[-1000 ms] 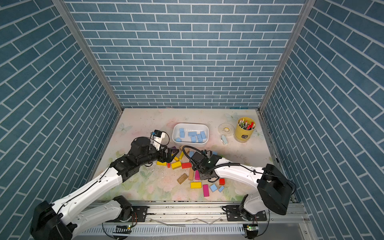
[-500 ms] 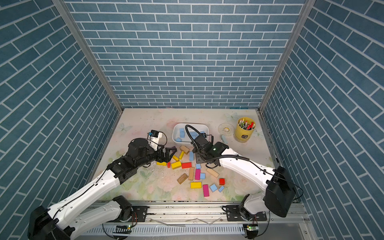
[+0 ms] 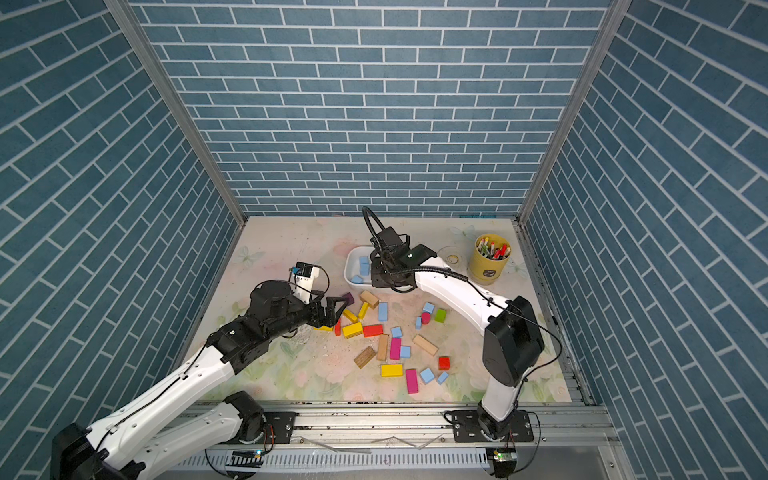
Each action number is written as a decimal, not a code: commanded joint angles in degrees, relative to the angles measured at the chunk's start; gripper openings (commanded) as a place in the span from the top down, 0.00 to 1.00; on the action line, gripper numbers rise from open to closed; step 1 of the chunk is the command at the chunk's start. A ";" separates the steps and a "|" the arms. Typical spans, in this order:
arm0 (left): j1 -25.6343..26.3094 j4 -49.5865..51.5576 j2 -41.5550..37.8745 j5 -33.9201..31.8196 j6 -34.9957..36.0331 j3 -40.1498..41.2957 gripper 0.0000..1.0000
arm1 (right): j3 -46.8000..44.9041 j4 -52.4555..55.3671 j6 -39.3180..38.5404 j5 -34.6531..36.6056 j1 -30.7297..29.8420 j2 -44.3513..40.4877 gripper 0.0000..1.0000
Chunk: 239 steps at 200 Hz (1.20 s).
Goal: Pick out the blue building blocks
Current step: Place the building block in the storage box.
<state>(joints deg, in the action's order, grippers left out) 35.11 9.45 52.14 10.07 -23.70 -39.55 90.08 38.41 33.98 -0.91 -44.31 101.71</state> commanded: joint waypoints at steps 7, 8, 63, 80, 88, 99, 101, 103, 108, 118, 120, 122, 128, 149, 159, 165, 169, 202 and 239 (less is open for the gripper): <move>-0.13 0.68 -0.75 -0.79 0.90 0.44 0.01 | 6.06 -0.17 -0.03 -6.11 1.41 6.18 0.94; -0.13 0.71 -0.73 -0.86 0.92 0.44 0.01 | 6.15 -0.22 0.05 -6.29 1.46 6.29 0.94; -0.22 1.53 -1.86 -1.36 1.21 0.18 0.01 | 14.46 -1.72 5.42 -11.70 3.15 16.59 0.94; -0.22 1.88 -2.20 -1.50 1.38 0.10 0.01 | 16.26 -2.03 7.22 -13.04 3.75 19.26 0.94; -0.22 2.10 -2.24 -1.61 1.45 0.12 0.01 | 17.04 -2.11 7.67 -13.34 3.96 20.36 0.94; -0.22 2.22 -2.39 -1.70 1.53 0.05 0.01 | 17.83 -2.28 8.51 -13.50 4.21 21.59 0.94; -0.20 2.23 -2.44 -1.71 1.59 0.03 0.00 | 17.97 -2.33 8.59 -13.59 4.23 21.77 0.94; -0.17 2.26 -2.47 -1.71 1.56 0.01 0.01 | 18.12 -2.37 8.81 -13.59 4.30 21.95 0.94; -0.19 2.40 -2.44 -1.72 1.57 -0.07 0.01 | 18.42 -2.40 9.06 -13.77 4.35 22.46 0.94; -0.22 2.45 -2.48 -1.72 1.58 -0.08 0.01 | 19.12 -2.38 9.66 -14.18 4.50 23.40 0.93; -0.22 2.49 -2.48 -1.72 1.56 -0.09 0.01 | 19.20 -2.38 9.74 -14.29 4.54 23.50 0.93; -0.22 2.43 -2.53 -1.72 1.62 -0.15 0.01 | 19.41 -2.38 9.82 -14.45 4.58 23.52 0.93; -0.17 2.49 -2.48 -1.72 1.65 -0.18 0.01 | 19.82 -2.38 10.02 -14.84 4.59 24.41 0.92; -0.22 2.73 -2.49 -1.83 1.75 -0.26 0.01 | 21.25 -1.55 10.73 -15.59 4.59 26.98 0.89; -0.22 2.83 -2.57 -1.80 1.89 -0.22 0.01 | 21.53 -1.42 10.97 -15.94 4.58 27.46 0.87; -0.22 2.82 -2.57 -1.81 1.88 -0.18 0.01 | 21.61 -1.42 11.09 -16.15 4.58 27.70 0.87; -0.22 2.89 -2.70 -1.80 1.85 -0.25 0.01 | 21.67 -1.41 11.16 -16.33 4.67 27.75 0.86; -0.21 2.88 -2.66 -1.85 1.90 -0.21 0.01 | 21.71 -1.32 11.63 -17.32 4.67 28.35 0.82; -0.18 2.85 -2.88 -1.72 1.70 -0.24 0.01 | 21.62 -1.24 11.85 -18.18 4.62 28.31 0.66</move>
<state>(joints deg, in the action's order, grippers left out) 35.11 11.81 50.04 8.78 -22.59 -39.44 110.19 36.42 43.77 -17.69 -39.79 129.45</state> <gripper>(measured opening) 0.994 0.315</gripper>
